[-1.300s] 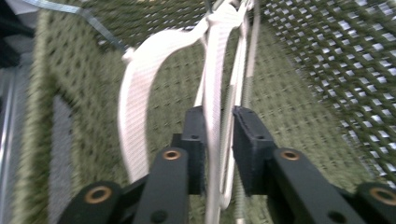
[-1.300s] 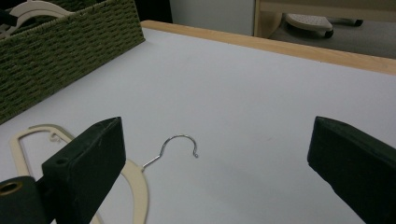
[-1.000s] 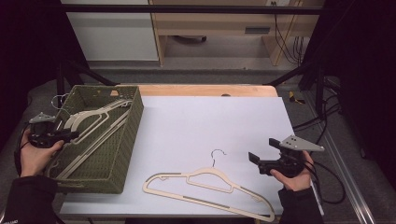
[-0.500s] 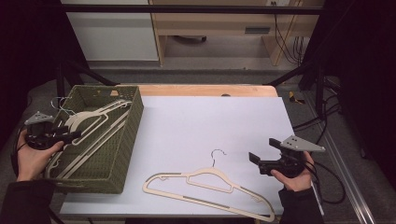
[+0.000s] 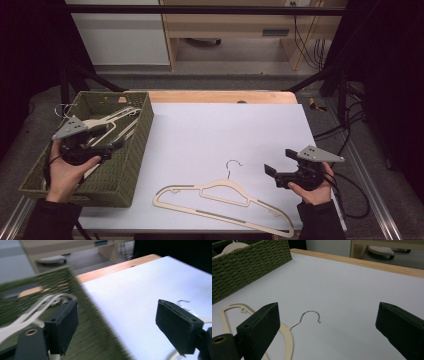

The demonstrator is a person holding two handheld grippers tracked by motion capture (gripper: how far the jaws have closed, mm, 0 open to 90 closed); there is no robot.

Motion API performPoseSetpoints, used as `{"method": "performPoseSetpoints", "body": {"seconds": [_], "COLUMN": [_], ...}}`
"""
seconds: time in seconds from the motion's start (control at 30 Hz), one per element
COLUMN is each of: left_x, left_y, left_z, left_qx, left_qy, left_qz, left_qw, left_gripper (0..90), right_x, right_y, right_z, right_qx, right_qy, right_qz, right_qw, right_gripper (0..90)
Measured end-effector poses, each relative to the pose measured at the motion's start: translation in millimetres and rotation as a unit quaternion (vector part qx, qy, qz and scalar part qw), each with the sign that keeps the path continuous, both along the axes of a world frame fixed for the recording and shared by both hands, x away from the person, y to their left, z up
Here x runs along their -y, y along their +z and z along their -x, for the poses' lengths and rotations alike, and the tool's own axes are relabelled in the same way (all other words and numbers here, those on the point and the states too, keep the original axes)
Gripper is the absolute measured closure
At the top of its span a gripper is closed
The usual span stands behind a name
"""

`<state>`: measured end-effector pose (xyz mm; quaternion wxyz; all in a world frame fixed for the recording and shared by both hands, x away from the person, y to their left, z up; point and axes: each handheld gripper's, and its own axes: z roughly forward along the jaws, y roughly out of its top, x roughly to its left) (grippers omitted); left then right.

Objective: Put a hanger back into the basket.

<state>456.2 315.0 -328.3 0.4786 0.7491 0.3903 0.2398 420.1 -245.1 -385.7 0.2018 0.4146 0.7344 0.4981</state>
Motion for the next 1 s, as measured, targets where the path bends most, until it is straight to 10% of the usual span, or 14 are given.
{"method": "performPoseSetpoints", "body": {"seconds": [0.57, 1.0], "left_x": [113.0, 143.9], "left_y": [-38.3, -82.5], "left_z": [19.2, 22.2], "left_qx": [-0.004, -0.039], "left_qy": [-0.13, -0.164], "left_qz": [0.012, -0.016], "left_qw": [0.9915, 0.9856], "left_gripper": [16.5, 16.4], "right_x": [-9.6, -28.9], "right_y": [-7.8, -21.3], "right_z": [-1.6, -3.9], "right_qx": [-0.007, -0.026], "right_qy": [0.02, 0.047], "right_qz": [0.026, 0.061], "right_qw": [0.9994, 0.9967], "right_gripper": [7.0, 9.0]}}
